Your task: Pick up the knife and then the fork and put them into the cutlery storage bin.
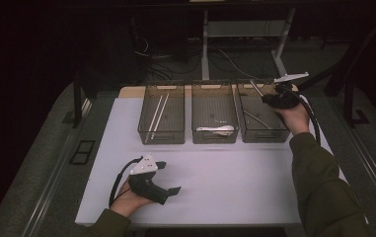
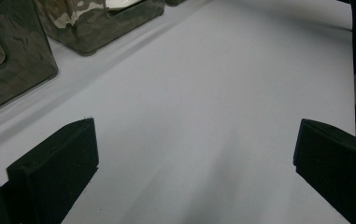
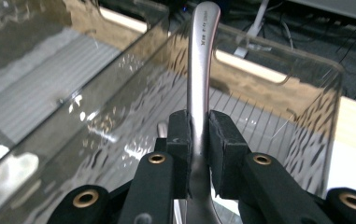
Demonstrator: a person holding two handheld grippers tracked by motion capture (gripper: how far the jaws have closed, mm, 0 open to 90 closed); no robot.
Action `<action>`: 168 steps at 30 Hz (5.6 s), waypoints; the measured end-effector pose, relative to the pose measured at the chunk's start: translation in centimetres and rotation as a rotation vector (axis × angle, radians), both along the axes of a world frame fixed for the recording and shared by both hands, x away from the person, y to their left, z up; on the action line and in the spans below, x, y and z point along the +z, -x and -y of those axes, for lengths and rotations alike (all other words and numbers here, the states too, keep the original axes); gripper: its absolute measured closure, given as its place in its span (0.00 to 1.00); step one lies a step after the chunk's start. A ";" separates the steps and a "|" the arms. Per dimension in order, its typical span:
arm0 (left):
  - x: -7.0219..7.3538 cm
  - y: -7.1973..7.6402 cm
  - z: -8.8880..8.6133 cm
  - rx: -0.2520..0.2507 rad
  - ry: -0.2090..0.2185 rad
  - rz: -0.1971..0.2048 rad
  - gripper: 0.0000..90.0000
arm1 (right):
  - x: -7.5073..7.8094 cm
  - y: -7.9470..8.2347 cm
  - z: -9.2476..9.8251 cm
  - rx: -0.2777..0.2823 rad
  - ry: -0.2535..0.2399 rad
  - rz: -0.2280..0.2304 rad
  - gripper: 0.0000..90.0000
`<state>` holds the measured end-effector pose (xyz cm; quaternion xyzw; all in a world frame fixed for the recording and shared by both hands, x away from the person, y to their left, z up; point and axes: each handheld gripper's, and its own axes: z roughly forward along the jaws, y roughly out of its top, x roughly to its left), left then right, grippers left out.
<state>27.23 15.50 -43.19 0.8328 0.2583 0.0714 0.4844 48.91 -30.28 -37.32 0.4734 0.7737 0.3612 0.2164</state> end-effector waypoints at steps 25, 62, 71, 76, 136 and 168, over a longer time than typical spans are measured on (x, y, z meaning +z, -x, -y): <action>0.1 0.0 0.0 -0.004 -0.004 0.004 0.00 | 0.4 0.3 0.5 0.036 -0.060 -0.076 0.93; 0.1 -0.2 -0.5 0.002 -0.006 0.011 0.00 | 1.3 8.2 0.8 0.119 -0.163 0.052 0.30; 0.1 -0.1 -0.5 0.001 -0.008 0.014 0.00 | 0.4 10.7 0.1 0.138 -0.150 0.072 0.25; 0.1 -0.2 -0.5 -0.004 -0.006 0.026 0.00 | 0.1 12.1 -0.1 0.164 -0.155 0.081 0.23; 0.3 0.1 -0.4 -0.017 -0.009 0.042 0.00 | -6.6 23.0 -1.4 0.321 -0.140 0.041 0.20; 0.2 0.1 -0.4 -0.012 -0.011 0.041 0.00 | -6.4 23.6 0.1 0.294 -0.146 0.072 0.18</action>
